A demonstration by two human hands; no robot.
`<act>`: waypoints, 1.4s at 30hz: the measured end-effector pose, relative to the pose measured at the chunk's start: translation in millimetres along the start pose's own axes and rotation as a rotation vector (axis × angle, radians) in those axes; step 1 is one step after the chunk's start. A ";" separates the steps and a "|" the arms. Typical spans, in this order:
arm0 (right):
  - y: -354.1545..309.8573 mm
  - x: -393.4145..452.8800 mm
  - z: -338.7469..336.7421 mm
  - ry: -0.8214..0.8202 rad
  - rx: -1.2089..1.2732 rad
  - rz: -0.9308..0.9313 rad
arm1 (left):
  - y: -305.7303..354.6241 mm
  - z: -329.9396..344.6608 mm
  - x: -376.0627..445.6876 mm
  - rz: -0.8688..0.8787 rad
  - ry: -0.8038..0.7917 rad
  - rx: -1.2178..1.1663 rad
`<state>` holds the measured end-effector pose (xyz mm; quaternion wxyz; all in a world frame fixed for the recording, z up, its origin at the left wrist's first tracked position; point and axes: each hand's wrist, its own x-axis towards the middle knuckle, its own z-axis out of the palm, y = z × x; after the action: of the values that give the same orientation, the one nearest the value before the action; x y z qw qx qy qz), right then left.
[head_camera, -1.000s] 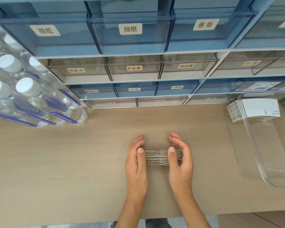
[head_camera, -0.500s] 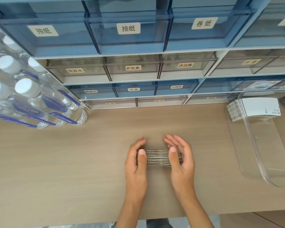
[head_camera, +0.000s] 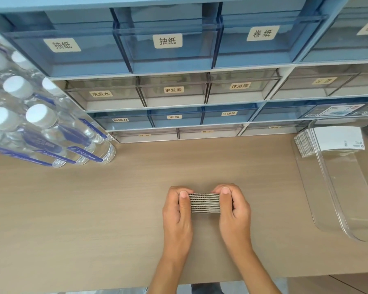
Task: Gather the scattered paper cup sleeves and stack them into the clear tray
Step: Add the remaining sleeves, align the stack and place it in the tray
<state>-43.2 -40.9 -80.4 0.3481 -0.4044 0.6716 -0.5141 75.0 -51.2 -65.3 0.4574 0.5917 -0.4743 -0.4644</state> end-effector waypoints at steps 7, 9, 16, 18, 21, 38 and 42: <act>3.3 1.8 -1.8 0.006 -0.018 -0.006 | -2.2 1.5 0.8 0.026 -0.029 0.036; 4.4 1.2 -2.5 -0.007 -0.038 0.009 | -3.2 -0.8 -0.6 0.025 -0.073 0.068; -0.9 2.4 -3.3 -0.035 -0.061 0.021 | -2.6 -19.8 8.5 0.167 -0.347 0.117; -2.4 2.8 -7.2 -0.084 -0.063 0.025 | -4.8 -19.7 9.6 0.182 -0.355 0.131; -4.2 3.8 -19.9 -0.240 -0.076 -0.033 | -6.5 -19.9 9.6 0.170 -0.355 0.146; -97.4 30.7 -58.1 -0.359 0.365 0.373 | 89.5 -20.9 11.8 -0.297 -0.185 -0.263; -131.5 27.4 -65.0 -0.285 0.461 0.331 | 131.3 -6.8 2.2 -0.335 -0.100 -0.497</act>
<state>-88.0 -58.0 60.9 0.5998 -0.2682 0.5387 -0.5274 64.0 -69.9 64.4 0.4813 0.5079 -0.2641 -0.6638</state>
